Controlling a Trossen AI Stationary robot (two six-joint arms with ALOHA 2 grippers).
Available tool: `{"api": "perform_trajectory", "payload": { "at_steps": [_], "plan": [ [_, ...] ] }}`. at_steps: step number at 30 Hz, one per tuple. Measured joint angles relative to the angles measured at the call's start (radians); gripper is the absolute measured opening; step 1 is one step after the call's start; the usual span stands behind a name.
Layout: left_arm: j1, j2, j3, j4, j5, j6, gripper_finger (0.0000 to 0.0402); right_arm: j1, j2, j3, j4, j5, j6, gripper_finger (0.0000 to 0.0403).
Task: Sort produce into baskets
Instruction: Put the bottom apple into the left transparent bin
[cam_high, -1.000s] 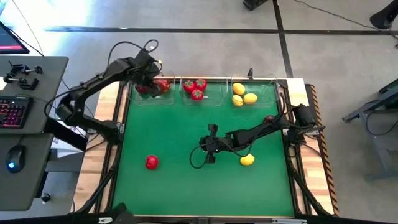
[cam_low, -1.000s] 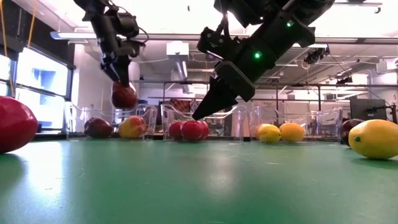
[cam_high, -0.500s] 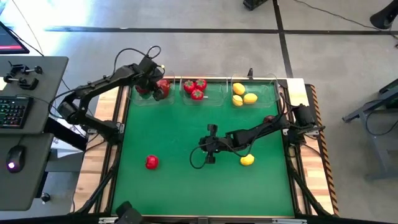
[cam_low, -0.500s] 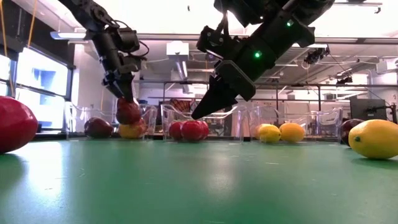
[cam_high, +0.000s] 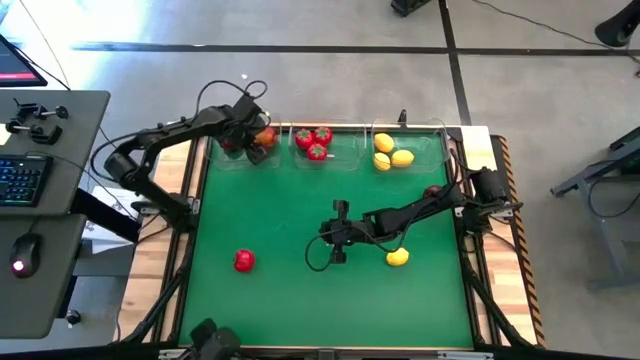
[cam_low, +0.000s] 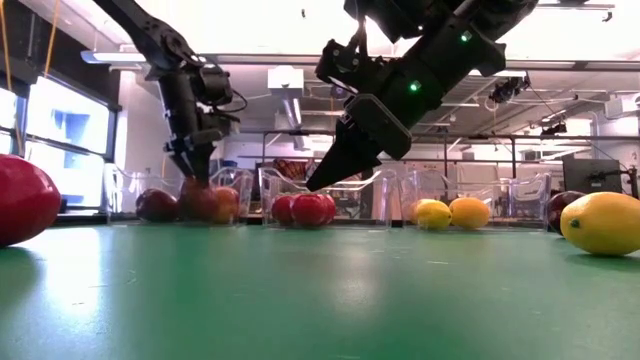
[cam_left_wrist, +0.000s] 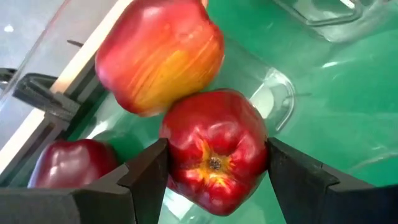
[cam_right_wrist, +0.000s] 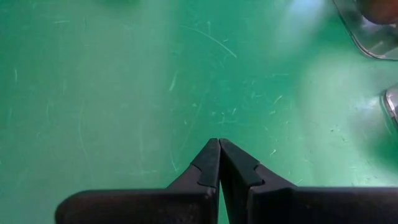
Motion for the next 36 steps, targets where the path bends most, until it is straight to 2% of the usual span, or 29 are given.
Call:
{"api": "perform_trajectory", "payload": {
  "at_steps": [11, 18, 21, 29, 36],
  "plan": [
    [-0.004, 0.03, 0.002, 0.014, -0.014, -0.008, 0.0235, 0.0, 0.0, 0.0, 0.0, -0.005, 0.0, 0.0],
    [-0.055, 0.024, 0.001, 0.022, -0.177, 0.019, 0.0257, 0.0, 0.0, 0.0, 0.009, -0.009, 0.0, 0.0],
    [-0.08, 0.024, 0.0, 0.022, -0.21, 0.035, 0.0262, 0.0, 0.0, 0.0, 0.022, -0.02, 0.0, 0.0],
    [-0.111, 0.022, 0.0, 0.019, -0.123, 0.048, 0.0264, 0.0, 0.0, 0.0, 0.023, -0.023, 0.0, 0.0],
    [-0.103, -0.049, 0.001, 0.015, -0.112, 0.073, 0.0264, 0.0, 0.0, 0.0, 0.022, -0.023, 0.0, 0.0]
  ]
}}
